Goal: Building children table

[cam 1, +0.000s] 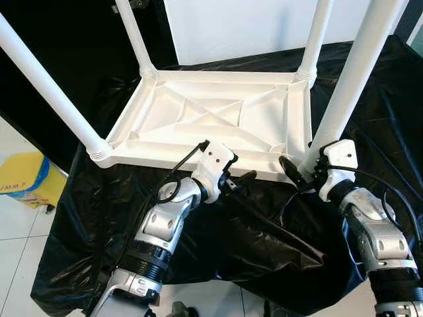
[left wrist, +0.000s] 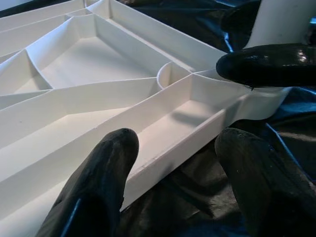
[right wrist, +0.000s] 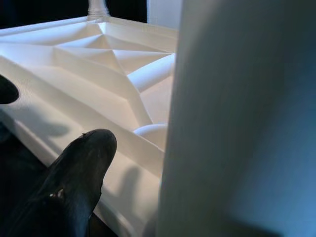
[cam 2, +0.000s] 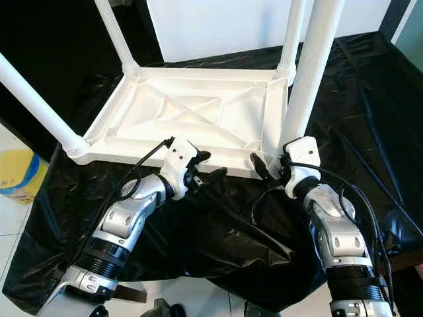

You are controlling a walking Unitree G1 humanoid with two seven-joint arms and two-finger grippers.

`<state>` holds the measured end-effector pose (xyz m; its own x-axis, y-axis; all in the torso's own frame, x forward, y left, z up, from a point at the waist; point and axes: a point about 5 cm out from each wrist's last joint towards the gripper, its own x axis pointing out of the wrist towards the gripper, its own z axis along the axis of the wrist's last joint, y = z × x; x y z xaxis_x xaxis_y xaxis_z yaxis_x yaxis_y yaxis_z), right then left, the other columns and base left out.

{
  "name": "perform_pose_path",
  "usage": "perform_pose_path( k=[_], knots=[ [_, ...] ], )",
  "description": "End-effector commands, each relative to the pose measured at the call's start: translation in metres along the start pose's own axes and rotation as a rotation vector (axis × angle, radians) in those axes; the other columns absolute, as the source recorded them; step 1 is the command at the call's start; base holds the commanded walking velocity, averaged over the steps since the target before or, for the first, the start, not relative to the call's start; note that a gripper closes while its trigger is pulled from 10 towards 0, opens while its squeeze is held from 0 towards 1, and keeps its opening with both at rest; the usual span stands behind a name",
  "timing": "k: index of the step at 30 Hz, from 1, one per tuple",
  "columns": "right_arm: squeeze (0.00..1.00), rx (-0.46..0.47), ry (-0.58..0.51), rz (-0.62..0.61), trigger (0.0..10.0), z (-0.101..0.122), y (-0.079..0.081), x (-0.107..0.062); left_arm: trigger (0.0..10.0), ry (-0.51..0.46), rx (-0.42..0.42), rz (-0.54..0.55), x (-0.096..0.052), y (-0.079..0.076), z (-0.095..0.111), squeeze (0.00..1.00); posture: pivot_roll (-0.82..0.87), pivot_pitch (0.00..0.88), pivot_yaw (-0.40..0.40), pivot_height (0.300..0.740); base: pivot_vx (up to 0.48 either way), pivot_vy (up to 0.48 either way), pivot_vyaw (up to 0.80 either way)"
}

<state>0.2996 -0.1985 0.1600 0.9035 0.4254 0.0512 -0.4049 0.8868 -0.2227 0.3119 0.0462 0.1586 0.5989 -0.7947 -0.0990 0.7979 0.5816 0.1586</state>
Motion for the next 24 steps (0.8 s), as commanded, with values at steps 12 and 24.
perform_pose_path(
  k=[12,24],
  knots=[
    [0.0,-0.048,0.03,0.199,10.0,-0.002,-0.008,0.004,10.0,0.013,0.002,0.013,-0.003,-0.003,-0.005,0.0,-0.22,0.124,0.086,0.74,0.0,0.0,0.0],
    [0.0,-0.065,0.058,0.287,10.0,-0.004,-0.017,0.001,10.0,0.023,0.015,-0.066,-0.006,-0.018,-0.006,0.0,-0.17,0.132,0.078,0.74,0.0,0.0,0.0]
  ],
)
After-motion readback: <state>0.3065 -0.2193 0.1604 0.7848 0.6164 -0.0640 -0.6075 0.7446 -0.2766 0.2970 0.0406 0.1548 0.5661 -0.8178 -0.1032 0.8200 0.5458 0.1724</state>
